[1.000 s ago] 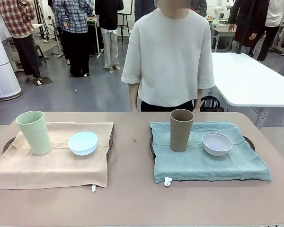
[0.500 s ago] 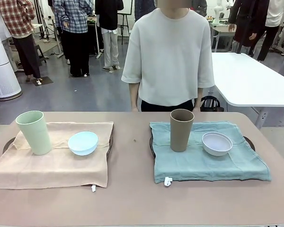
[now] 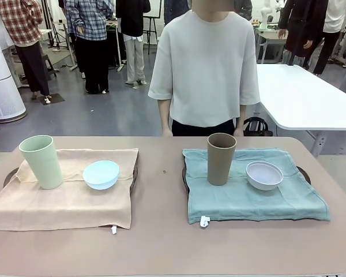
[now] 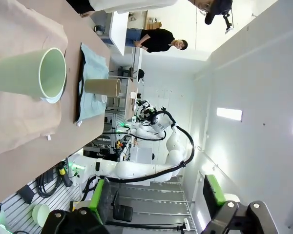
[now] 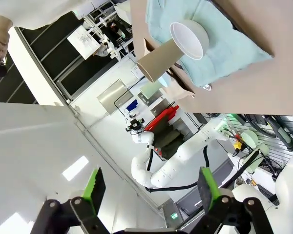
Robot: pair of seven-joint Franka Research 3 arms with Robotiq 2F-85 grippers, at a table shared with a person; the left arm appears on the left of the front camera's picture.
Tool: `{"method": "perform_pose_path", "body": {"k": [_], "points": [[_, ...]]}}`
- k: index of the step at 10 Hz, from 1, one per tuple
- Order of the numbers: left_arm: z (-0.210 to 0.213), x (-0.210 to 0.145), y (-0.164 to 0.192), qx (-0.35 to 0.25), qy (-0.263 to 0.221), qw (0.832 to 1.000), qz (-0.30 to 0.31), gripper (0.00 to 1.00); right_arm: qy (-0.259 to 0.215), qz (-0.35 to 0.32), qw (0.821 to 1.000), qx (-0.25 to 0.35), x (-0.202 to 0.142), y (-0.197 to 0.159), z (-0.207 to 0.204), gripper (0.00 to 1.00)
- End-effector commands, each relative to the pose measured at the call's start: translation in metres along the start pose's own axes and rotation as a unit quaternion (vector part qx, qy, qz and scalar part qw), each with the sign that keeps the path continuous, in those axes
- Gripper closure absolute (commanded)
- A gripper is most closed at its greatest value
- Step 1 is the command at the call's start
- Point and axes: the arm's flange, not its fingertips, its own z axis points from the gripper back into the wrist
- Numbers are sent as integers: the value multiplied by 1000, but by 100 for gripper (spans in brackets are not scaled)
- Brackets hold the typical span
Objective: Set up a tray with a mat and arrange the tableware.
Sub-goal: Place the Picnic Bowl and Reusable plastic cup back onto the Handle tray in front of the human's position.
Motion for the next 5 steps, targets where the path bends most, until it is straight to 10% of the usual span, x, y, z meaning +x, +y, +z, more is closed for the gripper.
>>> {"method": "perform_pose_path", "body": {"k": [1,5], "points": [[-1,-4,0,-6,0,1000,-3,0,4,-1,1000,5,-1,-2,0,0],[-1,-4,0,-6,0,1000,-3,0,4,-1,1000,5,-1,-2,0,0]]}}
